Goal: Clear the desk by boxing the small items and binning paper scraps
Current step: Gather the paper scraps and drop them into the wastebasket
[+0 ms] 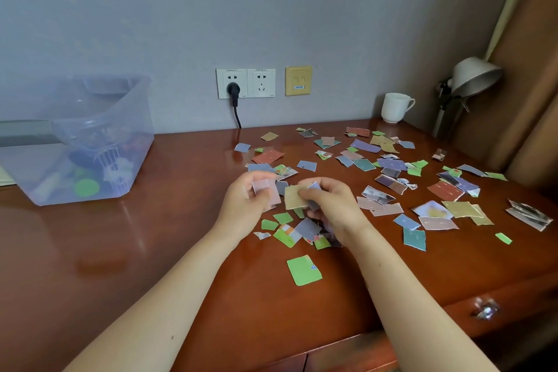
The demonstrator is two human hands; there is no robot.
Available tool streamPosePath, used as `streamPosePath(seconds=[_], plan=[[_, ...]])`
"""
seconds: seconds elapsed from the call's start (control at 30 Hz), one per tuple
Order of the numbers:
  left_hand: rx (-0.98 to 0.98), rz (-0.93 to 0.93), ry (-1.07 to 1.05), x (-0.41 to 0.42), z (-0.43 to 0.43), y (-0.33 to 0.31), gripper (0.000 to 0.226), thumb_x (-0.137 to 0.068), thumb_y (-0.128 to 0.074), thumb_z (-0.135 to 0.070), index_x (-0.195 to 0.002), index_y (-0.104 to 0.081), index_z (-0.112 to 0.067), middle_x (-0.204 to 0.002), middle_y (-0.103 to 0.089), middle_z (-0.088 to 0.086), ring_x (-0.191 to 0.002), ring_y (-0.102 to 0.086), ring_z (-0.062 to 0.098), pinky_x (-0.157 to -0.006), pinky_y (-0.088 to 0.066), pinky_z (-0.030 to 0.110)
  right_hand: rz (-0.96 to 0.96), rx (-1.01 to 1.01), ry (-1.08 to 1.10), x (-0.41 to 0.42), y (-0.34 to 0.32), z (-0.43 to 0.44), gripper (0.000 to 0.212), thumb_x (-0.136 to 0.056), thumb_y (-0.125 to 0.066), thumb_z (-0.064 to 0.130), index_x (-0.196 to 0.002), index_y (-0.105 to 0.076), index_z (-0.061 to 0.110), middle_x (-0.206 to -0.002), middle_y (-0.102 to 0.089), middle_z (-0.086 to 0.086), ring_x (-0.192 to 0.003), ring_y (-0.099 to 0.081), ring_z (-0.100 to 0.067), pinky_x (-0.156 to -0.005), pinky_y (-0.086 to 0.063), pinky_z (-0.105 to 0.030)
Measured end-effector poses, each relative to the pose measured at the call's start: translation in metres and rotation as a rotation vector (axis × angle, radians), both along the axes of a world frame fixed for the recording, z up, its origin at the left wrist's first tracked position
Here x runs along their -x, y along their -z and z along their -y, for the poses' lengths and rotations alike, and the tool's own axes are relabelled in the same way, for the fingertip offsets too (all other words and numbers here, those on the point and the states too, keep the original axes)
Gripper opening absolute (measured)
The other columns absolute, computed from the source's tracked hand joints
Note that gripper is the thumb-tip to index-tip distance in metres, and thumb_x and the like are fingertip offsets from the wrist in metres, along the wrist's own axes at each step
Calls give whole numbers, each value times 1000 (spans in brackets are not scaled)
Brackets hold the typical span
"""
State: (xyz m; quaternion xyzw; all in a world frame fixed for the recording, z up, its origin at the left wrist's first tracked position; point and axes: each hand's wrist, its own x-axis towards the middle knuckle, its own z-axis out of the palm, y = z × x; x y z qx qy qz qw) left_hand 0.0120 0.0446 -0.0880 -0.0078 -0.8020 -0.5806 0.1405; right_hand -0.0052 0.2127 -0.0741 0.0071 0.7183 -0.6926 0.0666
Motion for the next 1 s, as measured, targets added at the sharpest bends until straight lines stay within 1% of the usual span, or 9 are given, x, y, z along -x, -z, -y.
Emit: streamPosePath(seconds=[0.13, 0.3, 0.43, 0.57, 0.7, 0.77, 0.83, 0.9, 1.0], plan=[[-69, 56, -65, 1, 1, -2, 24, -96, -45, -10, -106, -60, -25, -109, -54, -6, -98, -52, 9, -66, -45, 15, 149, 252, 50, 10, -2, 8, 12, -93, -54, 6, -98, -65, 10, -106, -63, -15, -96, -63, -26, -58, -57, -26], [-103, 71, -126, 3, 4, -5, 29, -97, -31, -8, -89, -58, -15, -79, -50, -4, -80, -47, 10, -74, -45, 28, 193, 408, -41, 16, -8, 19, 18, -93, -43, -2, -98, -59, 5, -90, -67, -18, -77, -71, -28, -69, -61, -36], [4, 114, -149, 3, 11, -8, 23, -98, -39, -27, -89, -58, -17, -87, -57, -3, -83, -53, 10, -64, -42, 25, 136, 315, -45, 28, -8, 30, 22, -90, -50, -3, -108, -62, 0, -101, -63, -17, -82, -63, -24, -59, -59, -29], [548, 124, -226, 8, 21, 5, 20, -88, -57, -46, -101, -60, -31, -101, -54, -10, -85, -56, 9, -64, -46, 25, 76, 121, 4, 37, -4, 35, 24, -89, -57, 2, -110, -65, 8, -94, -65, -10, -72, -59, -15, -57, -53, -24], [735, 161, -278, 18, 22, 12, 51, -79, -58, -64, -118, -58, -30, -114, -52, -6, -103, -56, 13, -80, -50, 32, -126, -127, 20, 38, 10, 38, 22, -91, -55, 6, -112, -60, 13, -81, -61, 0, -56, -51, -10, -48, -44, -17], [840, 184, -287, 21, 19, 15, 66, -74, -56, -74, -120, -56, -27, -118, -49, -3, -112, -51, 17, -89, -44, 33, -280, -232, 46, 39, 14, 40, 19, -91, -59, 11, -109, -56, 16, -89, -60, 7, -70, -57, -4, -59, -45, -14], [888, 210, -294, 23, 17, 17, 73, -72, -54, -78, -119, -55, -23, -120, -47, 0, -114, -48, 20, -93, -41, 34, -385, -303, 64, 40, 15, 40, 17, -89, -63, 14, -104, -56, 16, -90, -59, 14, -80, -57, -1, -67, -46, -12], [876, 229, -295, 25, 16, 16, 75, -71, -56, -77, -117, -55, -18, -121, -47, 3, -115, -47, 22, -94, -41, 36, -434, -361, 66, 41, 19, 41, 13, -89, -65, 18, -99, -58, 14, -88, -62, 10, -80, -58, -7, -62, -45, -12], [810, 218, -302, 24, 17, 14, 73, -69, -64, -72, -115, -54, -16, -118, -49, 3, -112, -50, 23, -90, -42, 36, -467, -407, 57, 42, 23, 44, 12, -87, -66, 22, -92, -61, 12, -86, -65, 5, -80, -59, -13, -63, -49, -24]])
